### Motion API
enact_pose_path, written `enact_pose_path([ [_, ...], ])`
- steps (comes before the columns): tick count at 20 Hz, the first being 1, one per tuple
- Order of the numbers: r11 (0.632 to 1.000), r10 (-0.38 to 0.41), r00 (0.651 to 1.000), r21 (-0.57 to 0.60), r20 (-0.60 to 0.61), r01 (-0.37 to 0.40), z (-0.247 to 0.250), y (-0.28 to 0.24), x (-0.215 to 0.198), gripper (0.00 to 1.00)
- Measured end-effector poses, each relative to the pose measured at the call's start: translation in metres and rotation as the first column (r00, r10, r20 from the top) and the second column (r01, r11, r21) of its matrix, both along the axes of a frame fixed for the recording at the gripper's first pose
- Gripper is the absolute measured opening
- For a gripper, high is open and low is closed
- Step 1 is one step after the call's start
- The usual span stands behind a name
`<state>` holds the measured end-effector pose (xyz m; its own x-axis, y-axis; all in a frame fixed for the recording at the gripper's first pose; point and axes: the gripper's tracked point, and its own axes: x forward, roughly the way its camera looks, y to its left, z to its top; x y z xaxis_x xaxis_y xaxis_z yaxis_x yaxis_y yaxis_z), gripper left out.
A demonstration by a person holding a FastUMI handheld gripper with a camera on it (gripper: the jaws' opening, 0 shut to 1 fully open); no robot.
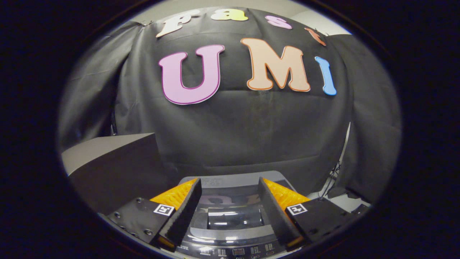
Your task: Put the clothes into the washing machine and then close the washing machine lid.
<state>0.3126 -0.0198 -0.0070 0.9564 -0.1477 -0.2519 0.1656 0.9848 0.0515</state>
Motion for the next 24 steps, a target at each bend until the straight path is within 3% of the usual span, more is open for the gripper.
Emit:
enact_pose_path([
  [9,0.999,-0.047,0.994,0.028,0.094,0.045,0.056,-0.011,-0.095,0.98],
  [24,1.0,-0.001,0.987,-0.007,0.161,0.003,0.119,0.006,-0.213,0.97],
])
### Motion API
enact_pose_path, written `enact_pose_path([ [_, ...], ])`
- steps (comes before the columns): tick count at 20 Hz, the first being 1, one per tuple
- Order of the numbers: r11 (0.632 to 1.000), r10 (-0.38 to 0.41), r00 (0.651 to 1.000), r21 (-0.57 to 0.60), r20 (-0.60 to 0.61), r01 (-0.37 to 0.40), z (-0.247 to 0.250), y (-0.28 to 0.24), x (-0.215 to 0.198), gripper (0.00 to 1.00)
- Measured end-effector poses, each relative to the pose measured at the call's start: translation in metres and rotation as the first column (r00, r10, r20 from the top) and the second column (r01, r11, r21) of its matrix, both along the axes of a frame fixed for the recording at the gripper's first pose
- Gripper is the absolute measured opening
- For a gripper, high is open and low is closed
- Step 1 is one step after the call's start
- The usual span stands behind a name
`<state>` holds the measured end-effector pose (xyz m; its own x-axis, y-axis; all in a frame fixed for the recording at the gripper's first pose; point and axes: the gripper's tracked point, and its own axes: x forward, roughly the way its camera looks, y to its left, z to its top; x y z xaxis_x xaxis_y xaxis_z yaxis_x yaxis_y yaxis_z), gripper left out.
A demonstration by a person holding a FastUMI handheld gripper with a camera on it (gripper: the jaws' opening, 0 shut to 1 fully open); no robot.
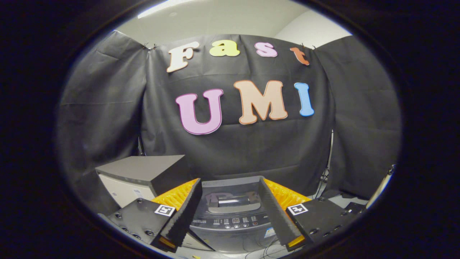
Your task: Put the clothes into the washing machine and then close the washing machine lid.
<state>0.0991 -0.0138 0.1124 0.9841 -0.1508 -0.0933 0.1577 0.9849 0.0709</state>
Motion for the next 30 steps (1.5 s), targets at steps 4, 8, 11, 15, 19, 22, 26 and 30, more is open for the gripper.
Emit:
enact_pose_path([
  [4,0.999,0.026,0.999,-0.028,0.034,-0.025,0.008,0.014,-0.026,0.97],
  [8,0.997,0.051,0.997,-0.059,0.064,-0.047,0.005,0.022,-0.047,0.97],
  [11,0.997,0.062,0.995,-0.057,0.082,-0.057,-0.002,0.028,-0.062,0.97],
  [15,0.998,0.051,0.995,-0.044,0.083,-0.047,-0.012,0.026,-0.086,0.97],
  [19,0.998,0.057,0.993,-0.003,0.103,-0.057,-0.02,0.034,-0.103,0.97],
  [22,0.999,0.042,0.994,-0.027,0.103,-0.04,-0.024,0.031,-0.105,0.98],
  [26,0.999,0.042,0.993,-0.033,0.11,-0.039,-0.029,0.033,-0.109,0.98],
  [30,0.998,0.047,0.992,-0.042,0.114,-0.043,-0.033,0.032,-0.111,0.98],
])
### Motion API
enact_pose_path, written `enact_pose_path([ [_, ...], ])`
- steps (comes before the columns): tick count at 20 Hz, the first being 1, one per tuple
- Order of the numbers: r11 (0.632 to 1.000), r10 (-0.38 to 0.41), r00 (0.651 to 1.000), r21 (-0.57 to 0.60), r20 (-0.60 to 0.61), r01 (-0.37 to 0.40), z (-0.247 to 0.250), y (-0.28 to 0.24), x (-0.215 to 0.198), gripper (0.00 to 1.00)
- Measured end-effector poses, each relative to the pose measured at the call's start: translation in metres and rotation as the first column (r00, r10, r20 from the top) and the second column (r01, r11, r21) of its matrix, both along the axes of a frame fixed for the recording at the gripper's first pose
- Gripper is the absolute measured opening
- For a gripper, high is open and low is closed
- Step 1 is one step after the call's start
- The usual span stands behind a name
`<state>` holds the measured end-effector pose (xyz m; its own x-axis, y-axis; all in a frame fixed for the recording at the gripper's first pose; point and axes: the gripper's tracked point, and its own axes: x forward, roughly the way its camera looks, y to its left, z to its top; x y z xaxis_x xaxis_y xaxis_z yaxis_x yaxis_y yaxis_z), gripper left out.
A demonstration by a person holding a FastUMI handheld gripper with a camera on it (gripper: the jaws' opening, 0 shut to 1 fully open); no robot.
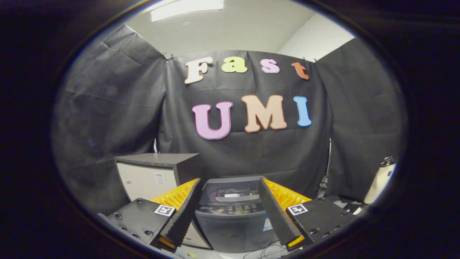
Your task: Put the clothes into the washing machine and then close the washing machine lid.
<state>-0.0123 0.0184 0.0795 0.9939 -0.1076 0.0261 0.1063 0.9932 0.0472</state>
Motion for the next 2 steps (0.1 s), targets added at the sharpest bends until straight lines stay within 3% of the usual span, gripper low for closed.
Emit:
enact_pose_path([
  [2,1.0,0.0,1.0,0.007,-0.002,0.0,-0.003,-0.0016,-0.0014,0.98],
])
